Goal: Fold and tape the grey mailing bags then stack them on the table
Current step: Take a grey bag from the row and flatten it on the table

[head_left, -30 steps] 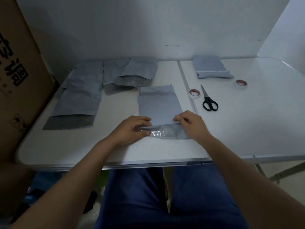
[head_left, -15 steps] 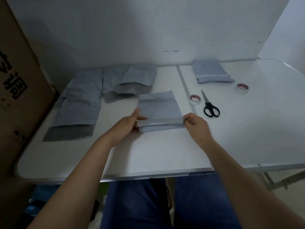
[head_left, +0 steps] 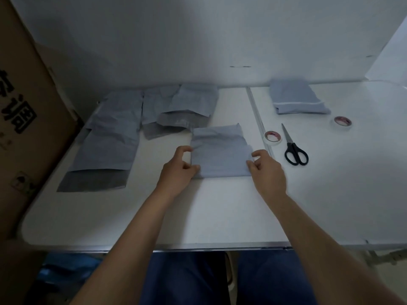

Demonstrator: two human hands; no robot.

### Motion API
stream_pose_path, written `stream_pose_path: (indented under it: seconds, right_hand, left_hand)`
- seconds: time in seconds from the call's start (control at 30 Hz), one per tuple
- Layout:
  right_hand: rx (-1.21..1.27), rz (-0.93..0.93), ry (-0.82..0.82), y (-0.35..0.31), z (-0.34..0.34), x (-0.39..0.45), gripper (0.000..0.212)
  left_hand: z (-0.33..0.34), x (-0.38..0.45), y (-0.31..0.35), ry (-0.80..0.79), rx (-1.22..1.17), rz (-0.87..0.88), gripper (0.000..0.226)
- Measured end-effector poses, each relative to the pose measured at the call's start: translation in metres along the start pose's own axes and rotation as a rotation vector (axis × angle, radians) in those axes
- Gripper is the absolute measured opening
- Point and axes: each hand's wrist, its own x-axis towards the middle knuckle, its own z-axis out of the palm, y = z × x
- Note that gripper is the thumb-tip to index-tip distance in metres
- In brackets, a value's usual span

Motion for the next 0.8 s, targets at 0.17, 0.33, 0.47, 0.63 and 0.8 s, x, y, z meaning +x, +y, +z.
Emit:
stream_pose_path:
  seconds: [0.17, 0.33, 0.47, 0.63, 0.8]
  right_hand:
    - [0.055, -0.062, 0.031, 0.000, 0.000, -0.006, 0.030]
    - [0.029, -0.126, 0.029, 0.005, 0.001, -0.010, 0.015]
    - [0.000, -0.146, 0.025, 0.006, 0.001, -0.013, 0.015]
    - [-0.035, -0.183, 0.039, 0.007, 0.003, -0.016, 0.015]
    - [-0.073, -0.223, 0.057, 0.010, 0.004, -0.018, 0.015]
  left_hand:
    - [0.004, -0.007, 0.000, 0.071, 0.113, 0.053, 0.014]
    - [0.007, -0.013, -0.003, 0.107, 0.146, 0.071, 0.016]
    - [0.009, -0.015, -0.004, 0.118, 0.185, 0.067, 0.015]
    - [0.012, -0.019, -0.006, 0.129, 0.209, 0.098, 0.017]
    - [0.015, -0.020, -0.008, 0.134, 0.249, 0.142, 0.019]
